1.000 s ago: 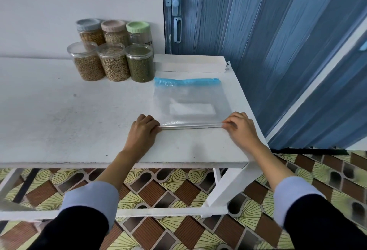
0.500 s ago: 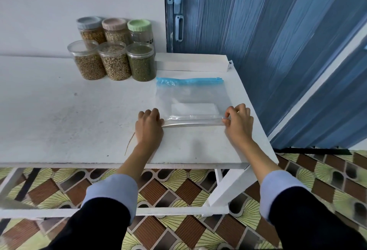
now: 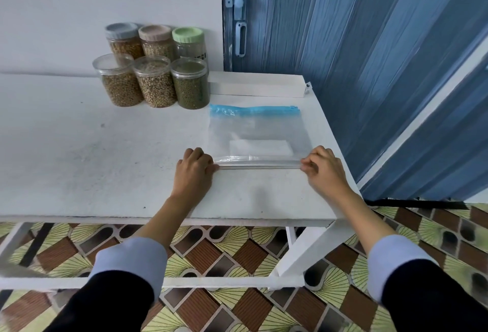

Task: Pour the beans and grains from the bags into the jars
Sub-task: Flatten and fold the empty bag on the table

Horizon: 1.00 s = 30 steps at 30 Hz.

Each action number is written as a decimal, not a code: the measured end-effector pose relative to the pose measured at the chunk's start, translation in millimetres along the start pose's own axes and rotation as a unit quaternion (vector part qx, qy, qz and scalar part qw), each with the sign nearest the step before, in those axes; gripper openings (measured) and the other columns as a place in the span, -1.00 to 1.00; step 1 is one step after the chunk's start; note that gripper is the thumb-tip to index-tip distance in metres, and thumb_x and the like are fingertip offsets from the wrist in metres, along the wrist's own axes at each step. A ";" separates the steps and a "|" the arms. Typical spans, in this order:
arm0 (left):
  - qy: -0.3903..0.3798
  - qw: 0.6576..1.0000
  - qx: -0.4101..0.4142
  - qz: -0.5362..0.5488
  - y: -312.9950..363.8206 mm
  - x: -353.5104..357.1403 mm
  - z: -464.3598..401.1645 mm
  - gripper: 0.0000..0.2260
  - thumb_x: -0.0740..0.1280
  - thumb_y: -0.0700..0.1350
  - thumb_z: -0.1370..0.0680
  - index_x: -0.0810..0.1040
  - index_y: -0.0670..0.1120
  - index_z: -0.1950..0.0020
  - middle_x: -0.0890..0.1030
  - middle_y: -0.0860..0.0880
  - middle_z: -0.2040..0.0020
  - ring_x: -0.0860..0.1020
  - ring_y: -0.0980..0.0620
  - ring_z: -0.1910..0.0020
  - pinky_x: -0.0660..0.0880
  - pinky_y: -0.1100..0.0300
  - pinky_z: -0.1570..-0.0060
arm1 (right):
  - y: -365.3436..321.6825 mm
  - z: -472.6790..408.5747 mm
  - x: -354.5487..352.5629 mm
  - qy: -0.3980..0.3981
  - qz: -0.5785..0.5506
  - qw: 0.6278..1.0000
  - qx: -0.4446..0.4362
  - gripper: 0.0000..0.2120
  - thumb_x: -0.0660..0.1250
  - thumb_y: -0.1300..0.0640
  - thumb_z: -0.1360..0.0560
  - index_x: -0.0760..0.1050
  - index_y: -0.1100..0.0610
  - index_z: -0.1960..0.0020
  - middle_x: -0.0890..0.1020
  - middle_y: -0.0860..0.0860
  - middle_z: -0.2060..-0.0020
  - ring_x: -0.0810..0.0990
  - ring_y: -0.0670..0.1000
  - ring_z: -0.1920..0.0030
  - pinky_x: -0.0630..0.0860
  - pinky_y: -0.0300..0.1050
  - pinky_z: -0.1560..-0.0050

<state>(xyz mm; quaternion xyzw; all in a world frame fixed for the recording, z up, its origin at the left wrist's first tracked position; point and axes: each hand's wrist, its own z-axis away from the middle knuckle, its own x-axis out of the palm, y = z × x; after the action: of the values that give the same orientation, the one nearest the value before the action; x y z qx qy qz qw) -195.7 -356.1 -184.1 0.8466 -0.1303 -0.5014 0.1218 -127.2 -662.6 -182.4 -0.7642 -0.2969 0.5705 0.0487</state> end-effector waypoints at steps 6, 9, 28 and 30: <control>-0.039 0.986 -0.123 0.103 1.0 -6.2 -10.6 -0.82 0.37 -0.10 -0.53 0.65 -0.21 0.11 0.49 -0.09 0.18 0.44 -0.08 0.06 0.41 0.05 0.11 | 4.1 4.1 -2.6 0.011 -0.013 1.000 -0.014 -0.94 0.38 0.23 -0.49 0.61 0.17 0.16 0.53 -0.02 0.17 0.47 0.03 0.07 0.24 -0.13 0.05; -0.082 0.974 -0.187 0.103 4.4 -3.9 -19.2 -0.76 0.32 -0.05 -0.56 0.65 -0.21 0.07 0.44 -0.06 0.11 0.44 -0.10 -0.02 0.36 0.10 0.04 | -2.4 -8.4 1.0 0.019 -0.042 0.997 0.062 -0.87 0.35 0.24 -0.50 0.62 0.18 0.21 0.50 -0.05 0.20 0.37 0.00 0.05 0.32 -0.04 0.00; -0.050 0.997 0.046 0.023 -9.6 -3.5 -14.4 -0.84 0.50 -0.15 -0.41 0.61 -0.24 0.22 0.54 -0.12 0.21 0.49 -0.13 0.21 0.51 -0.01 0.28 | 4.4 -6.2 6.0 0.039 -0.019 0.999 -0.017 -0.90 0.47 0.24 -0.41 0.64 0.21 0.08 0.59 0.02 0.14 0.47 0.08 0.05 0.41 0.02 0.04; -0.049 0.997 0.024 0.045 -9.4 -4.0 -13.8 -0.87 0.45 -0.18 -0.45 0.63 -0.24 0.19 0.53 -0.11 0.18 0.48 -0.12 0.17 0.49 -0.03 0.22 | 3.3 -8.0 3.0 0.030 -0.037 0.999 -0.004 -0.93 0.45 0.25 -0.43 0.64 0.21 0.09 0.57 -0.01 0.16 0.44 0.03 0.07 0.43 0.03 0.01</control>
<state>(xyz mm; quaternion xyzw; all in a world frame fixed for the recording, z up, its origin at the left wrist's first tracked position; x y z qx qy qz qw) -184.5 -344.9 -177.6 0.8168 -0.1863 -0.5332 0.1177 -118.2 -661.7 -183.6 -0.7699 -0.3261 0.5434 0.0755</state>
